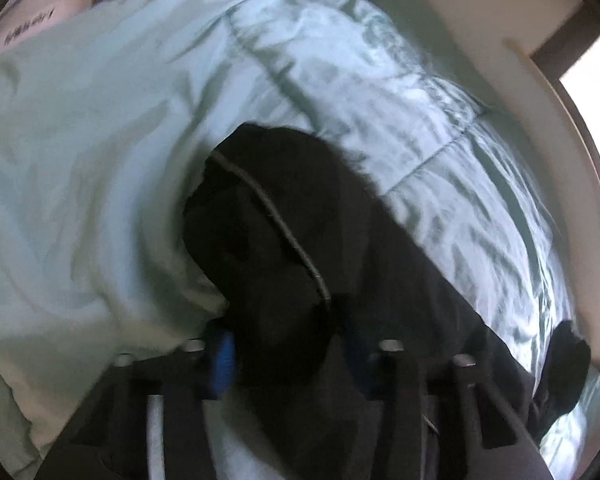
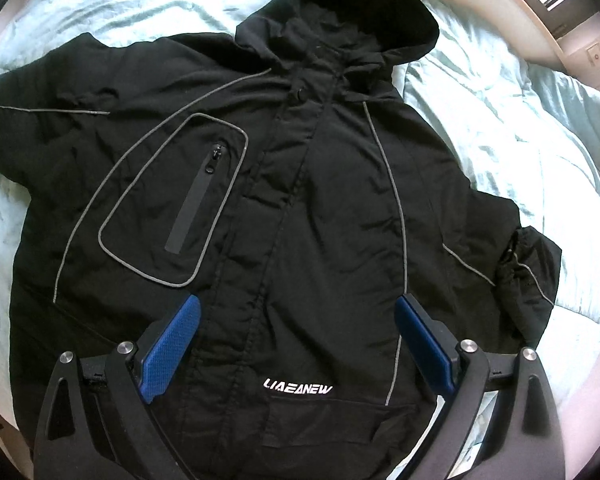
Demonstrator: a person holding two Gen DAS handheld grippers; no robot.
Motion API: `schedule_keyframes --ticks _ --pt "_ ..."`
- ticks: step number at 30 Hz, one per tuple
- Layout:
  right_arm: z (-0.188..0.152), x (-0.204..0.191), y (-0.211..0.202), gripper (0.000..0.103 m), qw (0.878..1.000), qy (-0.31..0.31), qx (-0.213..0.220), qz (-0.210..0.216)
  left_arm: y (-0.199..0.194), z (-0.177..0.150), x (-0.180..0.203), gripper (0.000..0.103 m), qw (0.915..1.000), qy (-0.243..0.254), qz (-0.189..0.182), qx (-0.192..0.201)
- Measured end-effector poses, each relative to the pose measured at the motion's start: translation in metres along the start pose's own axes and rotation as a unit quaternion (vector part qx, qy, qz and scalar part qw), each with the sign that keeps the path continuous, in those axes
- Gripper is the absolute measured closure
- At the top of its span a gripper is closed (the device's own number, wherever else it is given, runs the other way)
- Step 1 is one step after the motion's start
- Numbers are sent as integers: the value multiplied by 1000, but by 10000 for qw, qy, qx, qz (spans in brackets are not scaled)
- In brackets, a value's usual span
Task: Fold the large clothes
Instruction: 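Grasp the black jacket sleeve cuff with the left gripper and lift it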
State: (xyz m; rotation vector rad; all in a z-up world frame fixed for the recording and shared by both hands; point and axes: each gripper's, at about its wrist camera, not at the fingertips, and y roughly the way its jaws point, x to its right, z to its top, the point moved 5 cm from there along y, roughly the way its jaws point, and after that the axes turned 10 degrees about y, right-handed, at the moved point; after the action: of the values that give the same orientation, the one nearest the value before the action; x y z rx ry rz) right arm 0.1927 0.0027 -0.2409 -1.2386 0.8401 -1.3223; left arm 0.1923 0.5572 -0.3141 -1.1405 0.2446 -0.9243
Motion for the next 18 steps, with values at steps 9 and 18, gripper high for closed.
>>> schedule_keyframes --ticks 9,18 --pt "-7 1 -15 5 9997 45 157 158 -86 -11 80 82 9883 1267 -353 777" --pt "-17 17 -39 5 9980 303 427 343 -160 -87 224 82 9477 2782 -1250 941"
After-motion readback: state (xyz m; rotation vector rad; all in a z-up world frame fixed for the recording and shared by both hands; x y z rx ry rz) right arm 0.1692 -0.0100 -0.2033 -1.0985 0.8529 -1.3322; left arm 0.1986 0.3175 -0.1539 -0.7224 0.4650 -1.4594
